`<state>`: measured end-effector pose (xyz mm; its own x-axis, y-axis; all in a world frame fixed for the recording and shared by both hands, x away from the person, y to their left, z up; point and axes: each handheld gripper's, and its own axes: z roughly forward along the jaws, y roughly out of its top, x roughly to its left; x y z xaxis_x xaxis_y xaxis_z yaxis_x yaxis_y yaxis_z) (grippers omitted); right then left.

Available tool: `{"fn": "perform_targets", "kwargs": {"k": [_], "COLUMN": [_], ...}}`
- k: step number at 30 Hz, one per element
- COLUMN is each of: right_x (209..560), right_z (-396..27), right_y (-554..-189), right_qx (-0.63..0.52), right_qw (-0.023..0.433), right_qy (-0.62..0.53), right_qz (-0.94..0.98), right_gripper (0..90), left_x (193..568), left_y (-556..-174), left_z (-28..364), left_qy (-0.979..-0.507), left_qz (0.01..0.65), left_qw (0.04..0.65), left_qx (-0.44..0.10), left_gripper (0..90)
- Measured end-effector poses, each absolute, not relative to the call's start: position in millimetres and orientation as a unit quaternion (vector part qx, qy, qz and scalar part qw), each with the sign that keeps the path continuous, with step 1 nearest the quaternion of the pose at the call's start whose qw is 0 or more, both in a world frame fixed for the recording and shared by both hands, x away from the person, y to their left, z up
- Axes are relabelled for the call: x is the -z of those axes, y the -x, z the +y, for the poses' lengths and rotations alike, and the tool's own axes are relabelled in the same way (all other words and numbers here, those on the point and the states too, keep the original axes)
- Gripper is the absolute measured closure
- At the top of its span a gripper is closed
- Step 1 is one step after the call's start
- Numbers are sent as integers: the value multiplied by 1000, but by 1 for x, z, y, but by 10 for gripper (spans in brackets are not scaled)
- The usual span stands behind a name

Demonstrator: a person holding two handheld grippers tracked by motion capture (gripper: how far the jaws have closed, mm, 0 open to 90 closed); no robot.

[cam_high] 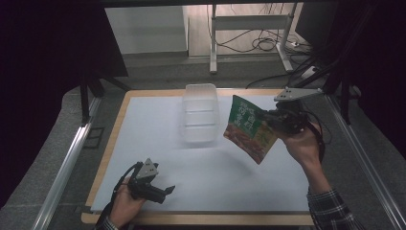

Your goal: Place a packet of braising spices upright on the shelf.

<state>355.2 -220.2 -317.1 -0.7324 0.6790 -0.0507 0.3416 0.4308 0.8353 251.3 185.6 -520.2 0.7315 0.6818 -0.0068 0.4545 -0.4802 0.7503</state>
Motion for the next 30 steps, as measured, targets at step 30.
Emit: {"fn": "perform_targets", "kwargs": {"k": [30], "right_x": [269], "right_z": [-185], "right_y": [-405], "right_qx": [-459], "right_qw": [203], "right_qy": [-290], "right_qz": [815], "right_gripper": [890], "left_x": [521], "left_y": [-251], "left_z": [184], "left_qy": [-853], "left_qz": [330], "left_qw": [377], "left_qx": [-149], "left_gripper": [0]}}
